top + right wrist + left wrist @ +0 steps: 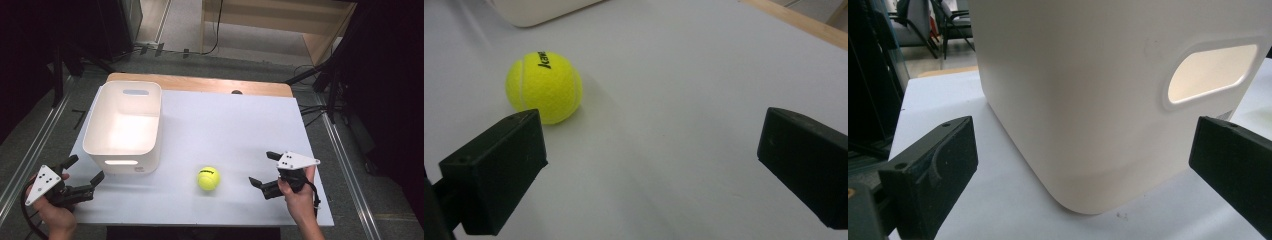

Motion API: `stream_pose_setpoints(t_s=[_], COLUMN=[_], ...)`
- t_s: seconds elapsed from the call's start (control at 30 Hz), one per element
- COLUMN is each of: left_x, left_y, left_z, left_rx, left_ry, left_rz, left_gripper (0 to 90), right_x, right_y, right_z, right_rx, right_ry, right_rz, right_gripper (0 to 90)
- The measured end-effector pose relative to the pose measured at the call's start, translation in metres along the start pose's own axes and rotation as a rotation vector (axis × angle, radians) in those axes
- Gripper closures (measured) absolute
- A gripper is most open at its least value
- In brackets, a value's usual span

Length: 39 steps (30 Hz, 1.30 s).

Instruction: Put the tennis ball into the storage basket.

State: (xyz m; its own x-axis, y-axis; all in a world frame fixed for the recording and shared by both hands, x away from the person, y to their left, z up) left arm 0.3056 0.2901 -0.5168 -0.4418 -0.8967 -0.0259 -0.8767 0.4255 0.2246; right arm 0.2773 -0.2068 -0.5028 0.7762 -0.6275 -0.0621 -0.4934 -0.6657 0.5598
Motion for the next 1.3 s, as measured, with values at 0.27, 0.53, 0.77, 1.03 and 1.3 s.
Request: stream_pose_setpoints(t_s=[0.27, 0.53, 0.77, 1.03, 1.3], left_x=[0.000, 0.000, 0.000, 0.000, 0.000], left_y=[0.000, 0.000, 0.000, 0.000, 0.000], left_z=[0.000, 0.000, 0.000, 0.000, 0.000], left_rx=[-0.001, 0.000, 0.000, 0.002, 0.003], left_ry=[0.000, 0.000, 0.001, 0.003, 0.003], left_rz=[0.002, 0.005, 0.003, 0.003, 0.004], left_gripper=[0.0, 0.0, 0.0, 0.0, 0.0], right_x=[-0.010, -0.017, -0.021, -0.027, -0.032], right_y=[-0.015, -0.027, -0.034, -0.043, -0.053], right_z=[-0.004, -0.010, -0.012, -0.015, -0.023], right_rx=[-0.051, -0.093, -0.123, -0.162, -0.195], right_ry=[0.021, 0.041, 0.053, 0.070, 0.088], right_rz=[-0.039, -0.075, -0.094, -0.120, -0.141], right_gripper=[0.0, 0.0, 0.0, 0.0, 0.0])
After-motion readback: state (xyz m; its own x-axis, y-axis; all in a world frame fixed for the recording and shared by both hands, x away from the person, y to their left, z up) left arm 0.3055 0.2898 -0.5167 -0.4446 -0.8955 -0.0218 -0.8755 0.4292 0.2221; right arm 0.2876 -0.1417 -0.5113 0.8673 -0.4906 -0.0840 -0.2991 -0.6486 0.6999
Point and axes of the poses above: each handheld gripper's, and its own axes: y roughly backward along the jaws, z roughly out of its underside, x roughly to its right, the point moved 9 cm from there along -y, roughly forward along the jaws, and after that the axes turned 6 degrees about -z, right-handed, at the moved point
